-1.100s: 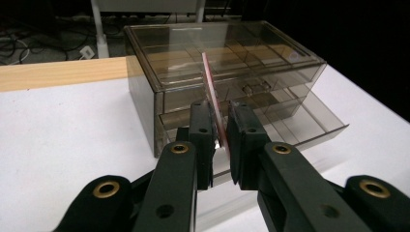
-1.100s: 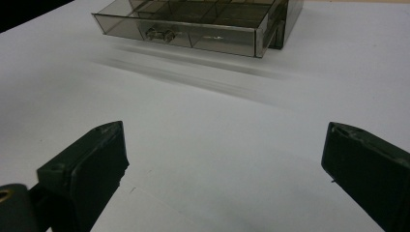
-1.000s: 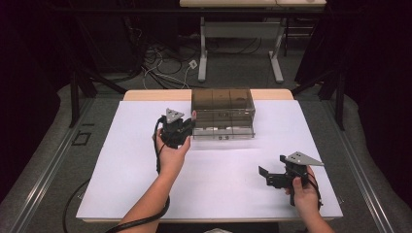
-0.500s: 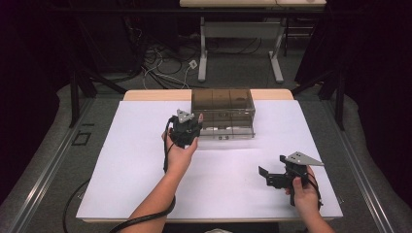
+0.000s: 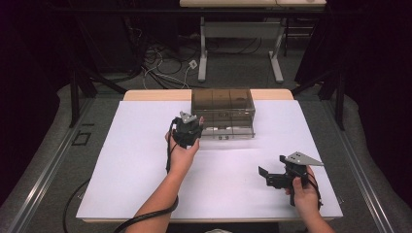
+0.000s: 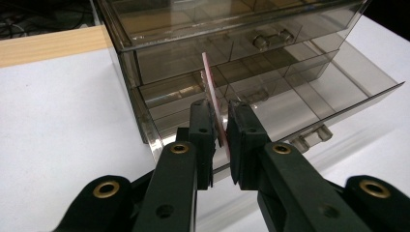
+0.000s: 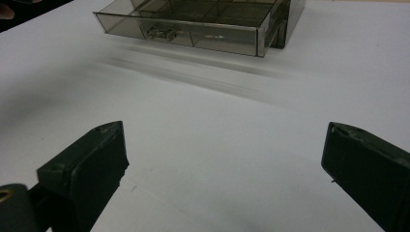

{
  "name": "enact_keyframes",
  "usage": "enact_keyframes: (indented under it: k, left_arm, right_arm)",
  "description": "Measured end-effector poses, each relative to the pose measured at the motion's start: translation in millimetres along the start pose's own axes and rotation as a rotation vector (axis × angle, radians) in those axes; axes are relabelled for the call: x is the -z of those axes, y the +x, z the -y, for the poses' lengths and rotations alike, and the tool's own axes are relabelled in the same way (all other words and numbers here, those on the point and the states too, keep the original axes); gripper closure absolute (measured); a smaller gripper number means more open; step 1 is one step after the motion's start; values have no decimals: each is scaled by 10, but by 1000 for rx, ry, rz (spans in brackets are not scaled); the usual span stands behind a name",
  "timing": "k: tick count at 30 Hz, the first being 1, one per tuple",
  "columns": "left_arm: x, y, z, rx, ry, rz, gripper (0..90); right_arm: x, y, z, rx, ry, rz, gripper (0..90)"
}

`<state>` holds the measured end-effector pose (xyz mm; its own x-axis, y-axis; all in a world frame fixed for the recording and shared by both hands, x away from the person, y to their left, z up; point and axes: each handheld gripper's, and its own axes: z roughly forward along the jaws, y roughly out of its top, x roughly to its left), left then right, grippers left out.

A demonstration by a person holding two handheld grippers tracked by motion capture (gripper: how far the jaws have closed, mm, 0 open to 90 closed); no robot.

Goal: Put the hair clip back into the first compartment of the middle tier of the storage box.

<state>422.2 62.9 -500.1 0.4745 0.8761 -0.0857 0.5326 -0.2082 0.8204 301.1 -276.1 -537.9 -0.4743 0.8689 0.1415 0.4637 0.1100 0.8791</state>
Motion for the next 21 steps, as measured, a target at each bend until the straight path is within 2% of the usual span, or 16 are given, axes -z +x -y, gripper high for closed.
enact_keyframes:
  k: [11, 21]
  left_arm:
    - [-91, -22, 13, 2, 15, 0, 815]
    - [-154, -47, 4, -26, 29, -6, 814]
  right_arm:
    - [-4, 9, 2, 0, 6, -1, 23]
    - [-7, 12, 2, 0, 7, -5, 23]
